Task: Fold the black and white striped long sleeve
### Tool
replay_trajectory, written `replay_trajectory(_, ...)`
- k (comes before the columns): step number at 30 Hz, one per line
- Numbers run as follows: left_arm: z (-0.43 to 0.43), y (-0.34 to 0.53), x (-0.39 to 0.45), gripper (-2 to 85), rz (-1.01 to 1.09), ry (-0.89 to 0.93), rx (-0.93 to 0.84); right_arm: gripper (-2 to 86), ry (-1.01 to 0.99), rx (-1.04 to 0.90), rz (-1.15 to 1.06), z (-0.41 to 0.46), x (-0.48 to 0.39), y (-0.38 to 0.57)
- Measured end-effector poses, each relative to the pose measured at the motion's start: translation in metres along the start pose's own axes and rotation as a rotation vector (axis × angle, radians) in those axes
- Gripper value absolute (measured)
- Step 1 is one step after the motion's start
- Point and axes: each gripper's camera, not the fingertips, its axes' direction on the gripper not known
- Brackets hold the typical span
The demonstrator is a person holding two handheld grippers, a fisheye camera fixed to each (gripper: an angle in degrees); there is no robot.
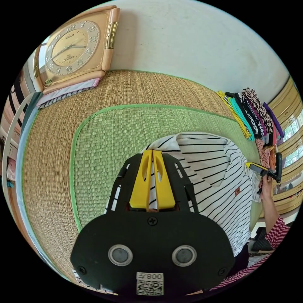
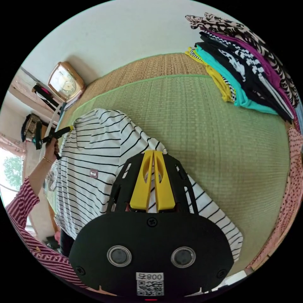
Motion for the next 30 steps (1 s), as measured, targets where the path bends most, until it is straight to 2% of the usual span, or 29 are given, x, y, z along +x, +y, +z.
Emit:
replay_trajectory(6,-0.015,0.007,0.011,0.1,-0.003,0.022,0.031,0.1,-0.063,-0.032,0.011,-0.012,0.016,-0.025)
replay_trajectory(8,-0.036,0.031,0.013,0.1,0.024,0.096,0.071,0.1,-0.086,0.003,-0.02,-0.026,0.004,-0.019)
replay_trajectory(11,-0.059,0.074,0.008,0.2,0.026,0.101,0.065,0.1,-0.173,0.045,-0.037,-0.044,-0.003,0.006)
replay_trajectory(14,-0.067,0.115,-0.004,0.2,-0.002,0.005,0.022,0.0,-0.155,0.048,-0.006,-0.049,0.004,0.047)
replay_trajectory(16,-0.06,0.13,-0.014,0.2,-0.008,-0.071,-0.038,0.0,-0.058,0.001,0.045,-0.037,0.021,0.07)
replay_trajectory(19,-0.064,0.131,-0.034,0.2,-0.056,-0.076,0.003,0.0,-0.125,0.031,0.094,-0.044,0.051,0.07)
replay_trajectory(22,-0.063,0.122,-0.043,0.2,-0.087,-0.131,-0.004,0.1,-0.056,0.006,0.135,-0.051,0.072,0.052)
replay_trajectory(26,-0.075,0.123,-0.029,0.2,-0.061,-0.029,0.119,0.1,-0.068,0.047,0.115,-0.071,0.064,0.043)
replay_trajectory(30,-0.059,0.11,-0.004,0.1,0.033,0.059,0.12,0.1,-0.169,0.074,-0.029,-0.066,0.004,0.016)
